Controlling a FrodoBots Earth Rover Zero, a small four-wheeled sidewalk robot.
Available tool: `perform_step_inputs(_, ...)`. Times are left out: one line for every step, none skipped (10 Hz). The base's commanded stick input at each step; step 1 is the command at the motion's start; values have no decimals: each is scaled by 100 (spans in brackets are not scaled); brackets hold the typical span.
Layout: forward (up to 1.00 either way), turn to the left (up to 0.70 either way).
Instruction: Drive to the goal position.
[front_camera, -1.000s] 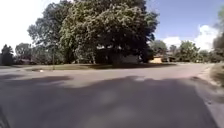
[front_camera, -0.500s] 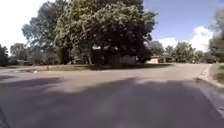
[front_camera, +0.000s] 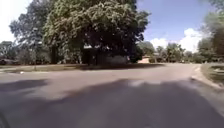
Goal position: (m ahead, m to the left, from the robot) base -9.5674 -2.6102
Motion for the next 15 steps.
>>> perform_step_inputs(70,-35)
perform_step_inputs(70,-35)
perform_step_inputs(70,-35)
perform_step_inputs(70,-35)
perform_step_inputs(70,-35)
perform_step_inputs(70,-35)
perform_step_inputs(70,-35)
perform_step_inputs(70,-35)
perform_step_inputs(70,-35)
perform_step_inputs(70,-35)
perform_step_inputs(70,-35)
perform_step_inputs(70,-6)
perform_step_inputs(70,0)
perform_step_inputs(70,0)
perform_step_inputs(70,0)
